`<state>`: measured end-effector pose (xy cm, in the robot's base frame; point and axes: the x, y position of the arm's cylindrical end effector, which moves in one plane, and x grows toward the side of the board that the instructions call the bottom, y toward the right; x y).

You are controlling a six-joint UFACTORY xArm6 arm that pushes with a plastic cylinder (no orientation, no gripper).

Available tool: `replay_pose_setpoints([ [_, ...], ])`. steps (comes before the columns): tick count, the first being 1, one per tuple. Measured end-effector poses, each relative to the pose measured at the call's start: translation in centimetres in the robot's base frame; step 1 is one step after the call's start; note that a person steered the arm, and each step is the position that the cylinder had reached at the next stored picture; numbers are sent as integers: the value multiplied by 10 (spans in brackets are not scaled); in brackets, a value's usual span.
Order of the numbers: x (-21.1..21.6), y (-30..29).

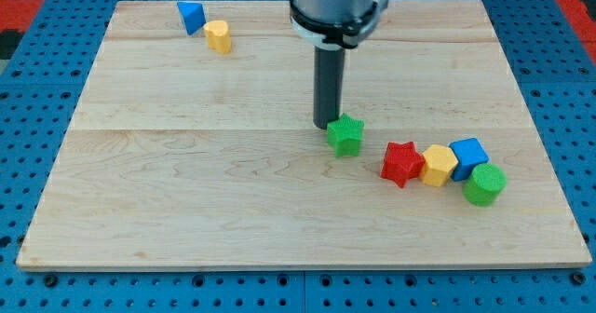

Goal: Push the red circle diagonal to the top left side of the green star

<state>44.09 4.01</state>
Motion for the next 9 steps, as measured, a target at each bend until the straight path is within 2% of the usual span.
replay_pose_setpoints([
  [1, 17, 29],
  [2, -1, 10],
  [3, -54, -28],
  [4, -103, 62],
  [5, -181, 78],
  [6, -245, 59],
  [8, -200, -52],
  [9, -188, -70],
])
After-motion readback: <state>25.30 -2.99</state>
